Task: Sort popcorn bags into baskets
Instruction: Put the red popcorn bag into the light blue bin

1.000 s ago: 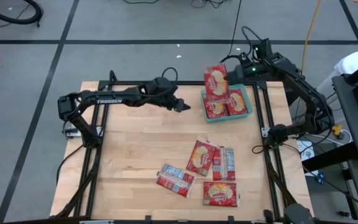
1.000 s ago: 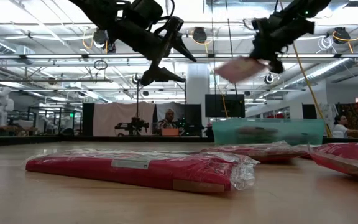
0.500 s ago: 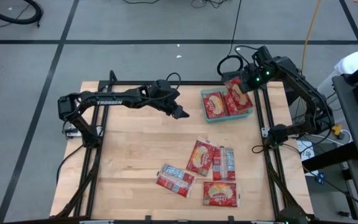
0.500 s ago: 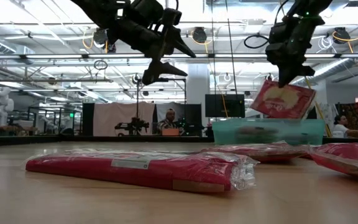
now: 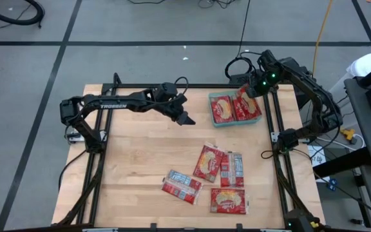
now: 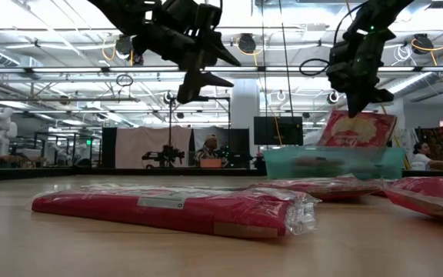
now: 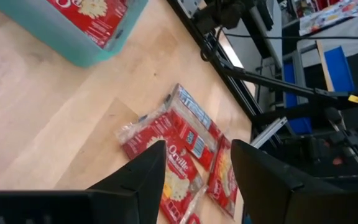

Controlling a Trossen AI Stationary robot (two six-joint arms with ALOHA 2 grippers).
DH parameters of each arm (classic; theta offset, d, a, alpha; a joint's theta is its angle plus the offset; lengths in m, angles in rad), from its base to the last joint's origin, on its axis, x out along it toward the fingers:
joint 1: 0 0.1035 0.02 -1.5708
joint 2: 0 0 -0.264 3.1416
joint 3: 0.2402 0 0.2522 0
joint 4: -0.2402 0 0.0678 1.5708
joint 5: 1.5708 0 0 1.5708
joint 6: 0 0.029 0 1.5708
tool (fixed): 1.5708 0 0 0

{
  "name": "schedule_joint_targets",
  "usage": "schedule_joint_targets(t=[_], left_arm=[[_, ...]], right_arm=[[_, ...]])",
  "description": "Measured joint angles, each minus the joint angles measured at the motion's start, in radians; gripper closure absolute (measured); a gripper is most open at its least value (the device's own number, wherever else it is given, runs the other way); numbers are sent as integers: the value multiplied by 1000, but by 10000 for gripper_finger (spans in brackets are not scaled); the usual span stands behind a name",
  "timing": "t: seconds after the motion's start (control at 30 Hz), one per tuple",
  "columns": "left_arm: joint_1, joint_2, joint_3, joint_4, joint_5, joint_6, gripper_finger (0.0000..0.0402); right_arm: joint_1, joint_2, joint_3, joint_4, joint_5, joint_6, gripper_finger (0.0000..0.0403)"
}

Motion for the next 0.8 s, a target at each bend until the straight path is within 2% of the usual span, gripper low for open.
schedule_joint_targets(t=[0.63, 0.8], left_arm=[[-23, 0, -1, 0, 0, 41, 225], [-23, 0, -1, 0, 0, 46, 225]], right_arm=[[-8, -1, -1, 16, 50, 81, 403], [-8, -1, -57, 50, 50, 133, 403]])
